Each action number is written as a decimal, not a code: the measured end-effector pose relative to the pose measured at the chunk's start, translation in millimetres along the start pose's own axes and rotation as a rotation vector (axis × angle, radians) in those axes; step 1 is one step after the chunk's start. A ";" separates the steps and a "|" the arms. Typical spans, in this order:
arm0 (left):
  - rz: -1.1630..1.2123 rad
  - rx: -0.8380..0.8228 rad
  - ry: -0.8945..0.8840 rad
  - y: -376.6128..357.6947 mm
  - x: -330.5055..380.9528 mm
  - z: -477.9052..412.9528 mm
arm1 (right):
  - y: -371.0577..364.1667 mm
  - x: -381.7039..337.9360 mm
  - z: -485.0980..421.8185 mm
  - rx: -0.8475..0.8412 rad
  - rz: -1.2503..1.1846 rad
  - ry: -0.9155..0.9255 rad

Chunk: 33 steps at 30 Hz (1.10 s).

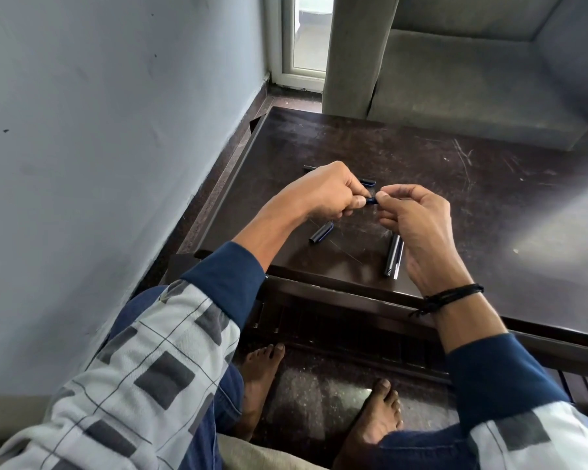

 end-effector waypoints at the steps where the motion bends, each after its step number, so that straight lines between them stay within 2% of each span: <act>1: 0.004 0.000 0.002 -0.1 0.1 0.0 | 0.8 -1.1 -0.1 0.004 0.009 0.012; 20: -0.002 0.010 0.010 1.6 1.1 0.4 | 1.3 -3.7 1.5 0.006 -0.029 -0.002; 33: 0.057 0.010 0.021 2.4 1.7 2.3 | 3.4 -6.7 5.5 0.044 -0.281 -0.135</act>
Point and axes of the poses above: each hand's wrist, its own z-axis away from the middle knuckle, its own y-axis out of the back of the hand, x = y × z, the point moved 5 cm from there along -z, towards the middle knuckle, and after that the axes turned 7 degrees about y, right-handed, at the moved point
